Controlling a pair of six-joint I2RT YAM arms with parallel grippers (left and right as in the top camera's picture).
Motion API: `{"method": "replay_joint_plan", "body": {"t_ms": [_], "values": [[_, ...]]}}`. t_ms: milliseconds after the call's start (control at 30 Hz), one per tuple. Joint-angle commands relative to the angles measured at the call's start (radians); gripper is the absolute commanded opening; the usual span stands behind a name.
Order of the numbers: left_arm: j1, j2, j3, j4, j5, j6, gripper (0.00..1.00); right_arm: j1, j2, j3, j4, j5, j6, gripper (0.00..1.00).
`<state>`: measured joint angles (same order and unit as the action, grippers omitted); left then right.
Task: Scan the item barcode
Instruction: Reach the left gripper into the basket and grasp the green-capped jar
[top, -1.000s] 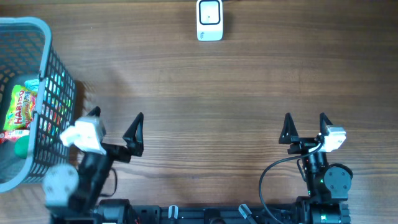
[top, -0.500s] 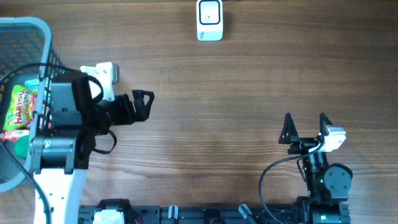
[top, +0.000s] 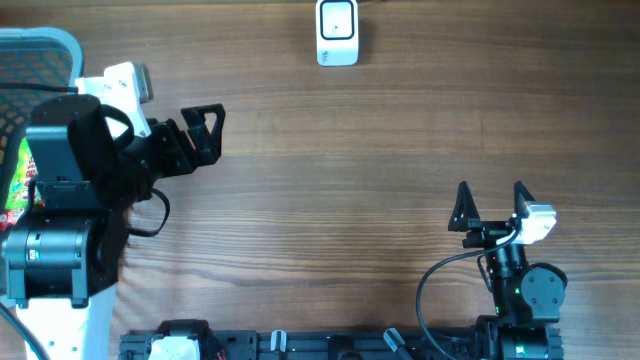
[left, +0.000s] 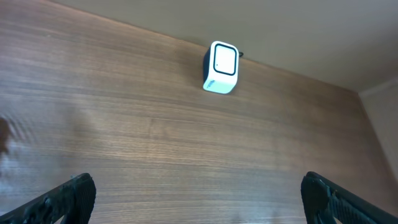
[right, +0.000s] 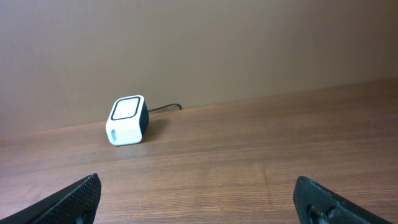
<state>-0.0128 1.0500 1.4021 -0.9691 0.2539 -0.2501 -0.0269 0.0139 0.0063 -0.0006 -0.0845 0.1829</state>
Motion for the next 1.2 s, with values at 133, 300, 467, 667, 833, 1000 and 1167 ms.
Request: {"method": "replay_joint_plan", "body": {"t_ms": [133,300,467,667,833,1000,1167], "values": [[0.005,-0.005,0.02,0.076,-0.138,-0.129,1.0,0.008,-0.003,-0.001,0.003,0.011,0.01,1.0],[0.005,-0.005,0.02,0.08,-0.266,-0.13,1.0,0.008,-0.003,-0.001,0.003,0.011,0.01,1.0],[0.014,-0.004,0.02,0.08,-0.359,-0.178,1.0,0.008,-0.003,-0.001,0.003,0.011,0.01,1.0],[0.216,-0.004,0.02,0.089,-0.446,-0.29,1.0,0.008,-0.003,-0.001,0.003,0.011,0.01,1.0],[0.471,-0.002,0.02,0.092,-0.426,-0.42,1.0,0.008,-0.003,-0.001,0.003,0.011,0.01,1.0],[0.651,0.065,0.019,0.019,-0.426,-0.478,1.0,0.008,-0.003,-0.001,0.003,0.011,0.01,1.0],[0.729,0.19,0.019,0.012,-0.423,-0.498,1.0,0.008,-0.003,-0.001,0.003,0.011,0.01,1.0]]}}
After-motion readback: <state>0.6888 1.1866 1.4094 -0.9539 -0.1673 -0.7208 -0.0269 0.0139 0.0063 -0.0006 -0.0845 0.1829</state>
